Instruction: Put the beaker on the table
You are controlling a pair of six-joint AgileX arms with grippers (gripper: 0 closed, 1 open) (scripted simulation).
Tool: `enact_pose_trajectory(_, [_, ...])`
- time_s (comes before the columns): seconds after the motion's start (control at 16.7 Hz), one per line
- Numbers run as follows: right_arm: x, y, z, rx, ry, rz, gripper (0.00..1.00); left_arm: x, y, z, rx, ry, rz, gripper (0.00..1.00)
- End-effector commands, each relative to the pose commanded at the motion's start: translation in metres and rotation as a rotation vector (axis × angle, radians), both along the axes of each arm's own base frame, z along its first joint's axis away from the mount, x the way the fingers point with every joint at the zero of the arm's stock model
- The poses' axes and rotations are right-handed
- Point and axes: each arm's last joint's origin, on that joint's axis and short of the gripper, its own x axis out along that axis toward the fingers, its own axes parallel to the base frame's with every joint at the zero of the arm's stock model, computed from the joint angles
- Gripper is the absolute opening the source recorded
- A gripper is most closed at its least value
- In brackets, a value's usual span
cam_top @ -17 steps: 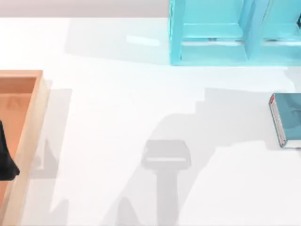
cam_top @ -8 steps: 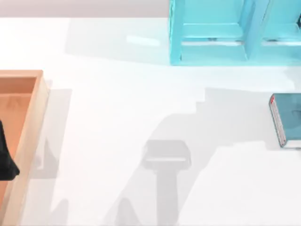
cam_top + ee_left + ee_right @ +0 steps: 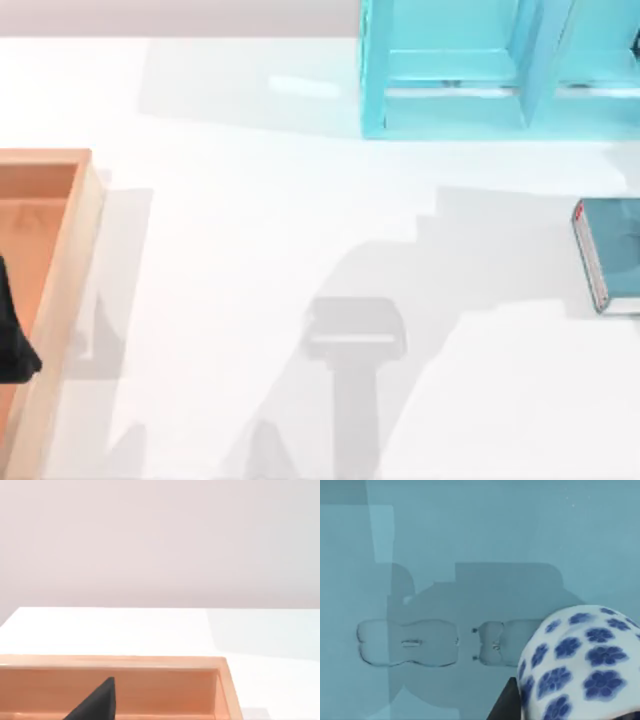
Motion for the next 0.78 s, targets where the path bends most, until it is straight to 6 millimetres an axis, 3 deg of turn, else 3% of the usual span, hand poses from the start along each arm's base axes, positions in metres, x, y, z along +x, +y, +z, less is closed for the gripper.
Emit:
enact_pose_trajectory(0.36, [0.000,0.000,0.001,0.000,0.000,-0.003,0.00,0.000,0.000,0.000,0.000,0.000,0.000,1.00])
enact_pose_trajectory(0.78, [0.000,0.000,0.049,0.000,-0.001,-0.002,0.00,0.000,0.000,0.000,0.000,0.000,0.000,1.00])
